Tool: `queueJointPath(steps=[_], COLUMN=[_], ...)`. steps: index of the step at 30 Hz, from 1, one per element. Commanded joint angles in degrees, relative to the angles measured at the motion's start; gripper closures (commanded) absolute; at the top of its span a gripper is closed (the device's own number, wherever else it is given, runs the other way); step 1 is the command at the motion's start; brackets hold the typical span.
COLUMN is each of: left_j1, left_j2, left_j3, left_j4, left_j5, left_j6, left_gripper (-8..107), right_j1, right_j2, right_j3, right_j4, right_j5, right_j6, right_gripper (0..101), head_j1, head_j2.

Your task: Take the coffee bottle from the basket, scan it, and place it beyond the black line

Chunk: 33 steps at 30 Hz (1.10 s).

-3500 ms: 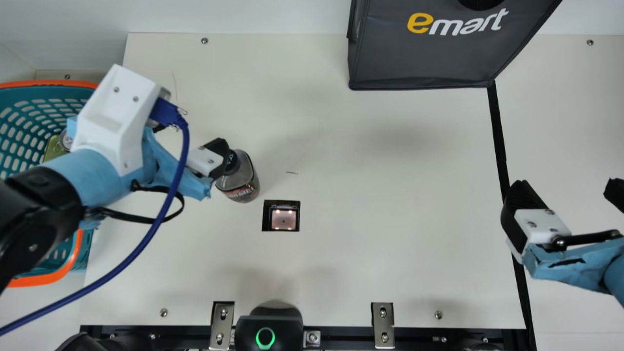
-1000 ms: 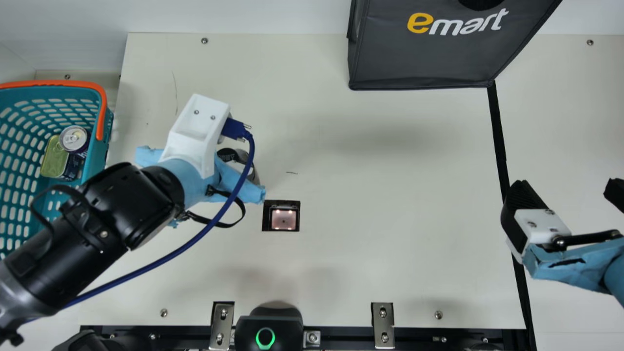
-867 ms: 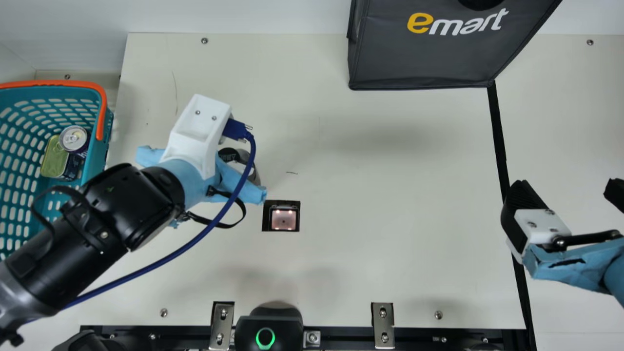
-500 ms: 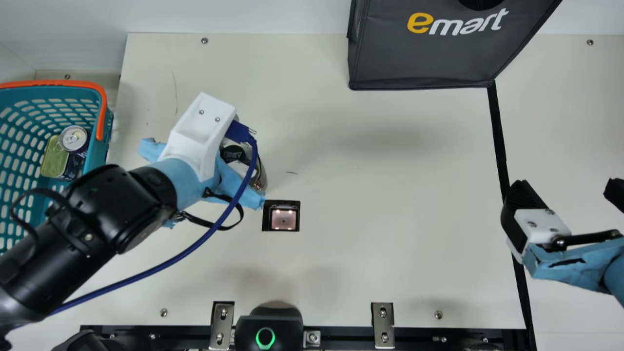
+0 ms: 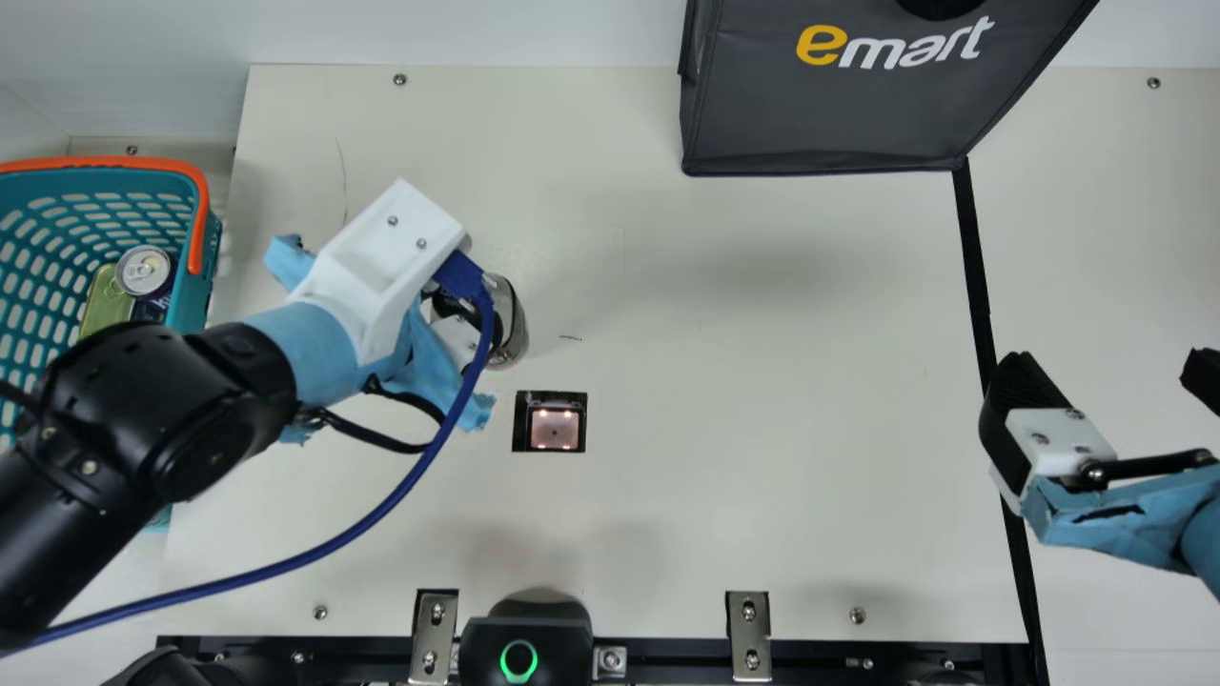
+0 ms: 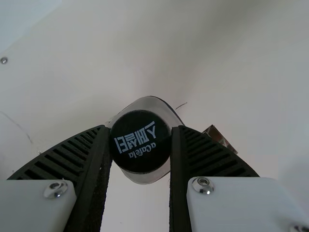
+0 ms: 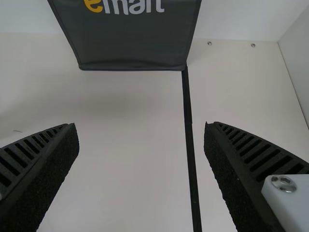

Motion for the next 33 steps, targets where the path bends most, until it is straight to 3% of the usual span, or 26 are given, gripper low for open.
queueJointPath(steps=[1,16,33], left_j1=[0.41,5.22,8.82], left_j2=[-0.15,-0.74,0.14], left_j3=[-0.15,-2.19,-2.68], left_j4=[-2.10,-15.30,-24.12], left_j5=[0.19,5.25,10.79], left_j6=[6.62,30.31,50.46], left_gripper=[89,89,89], right_j1=[0.00,0.00,0.00], right_j2=[0.00,0.00,0.00], right_j3=[0.00,0.00,0.00], right_j4=[0.00,0.00,0.00], right_j5=[0.00,0.00,0.00], right_j6=[0.00,0.00,0.00], right_gripper=[10,10,10], head_j1=[-1.57,-1.57,-1.57], head_j2=[-0.09,-0.09,-0.09])
